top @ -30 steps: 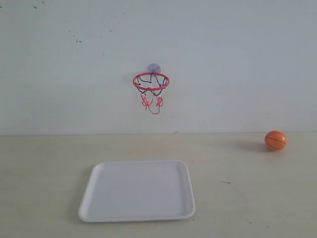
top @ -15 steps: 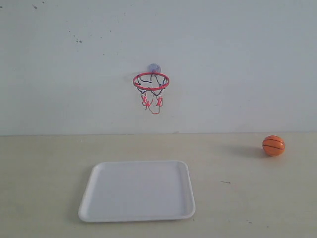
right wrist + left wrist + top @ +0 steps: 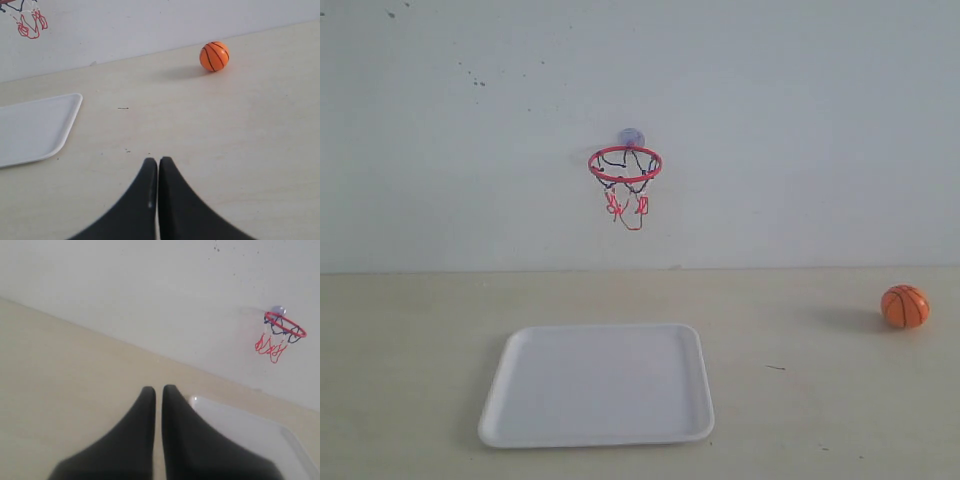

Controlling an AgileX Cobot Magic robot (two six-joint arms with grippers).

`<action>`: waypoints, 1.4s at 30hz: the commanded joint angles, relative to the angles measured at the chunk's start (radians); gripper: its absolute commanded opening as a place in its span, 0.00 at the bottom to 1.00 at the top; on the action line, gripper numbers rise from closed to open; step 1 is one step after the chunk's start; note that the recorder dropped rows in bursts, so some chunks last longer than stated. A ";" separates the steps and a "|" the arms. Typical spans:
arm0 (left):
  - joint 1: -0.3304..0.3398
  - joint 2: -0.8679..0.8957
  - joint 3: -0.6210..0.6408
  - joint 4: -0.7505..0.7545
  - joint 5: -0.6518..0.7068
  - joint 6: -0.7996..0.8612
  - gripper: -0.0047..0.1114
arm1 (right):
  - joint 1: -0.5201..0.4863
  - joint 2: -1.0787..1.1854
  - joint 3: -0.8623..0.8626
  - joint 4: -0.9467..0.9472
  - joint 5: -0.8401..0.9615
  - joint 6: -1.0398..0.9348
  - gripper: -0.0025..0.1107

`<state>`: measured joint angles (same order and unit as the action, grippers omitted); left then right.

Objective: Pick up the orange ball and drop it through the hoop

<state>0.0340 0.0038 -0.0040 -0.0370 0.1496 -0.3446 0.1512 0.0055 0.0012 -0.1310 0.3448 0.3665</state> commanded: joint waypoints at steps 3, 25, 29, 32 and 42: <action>0.005 -0.004 0.004 0.009 0.084 0.135 0.08 | -0.003 -0.005 -0.001 -0.008 -0.010 -0.008 0.02; -0.055 -0.004 0.004 0.079 0.187 0.167 0.08 | -0.003 -0.005 -0.001 -0.008 -0.010 -0.008 0.02; -0.055 -0.004 0.004 0.079 0.187 0.167 0.08 | -0.003 -0.005 -0.001 -0.008 -0.010 -0.008 0.02; -0.055 -0.004 0.004 0.079 0.187 0.167 0.08 | -0.003 -0.005 -0.001 -0.008 -0.010 -0.008 0.02; -0.055 -0.004 0.004 0.079 0.187 0.167 0.08 | -0.003 -0.005 -0.001 -0.008 -0.010 -0.008 0.02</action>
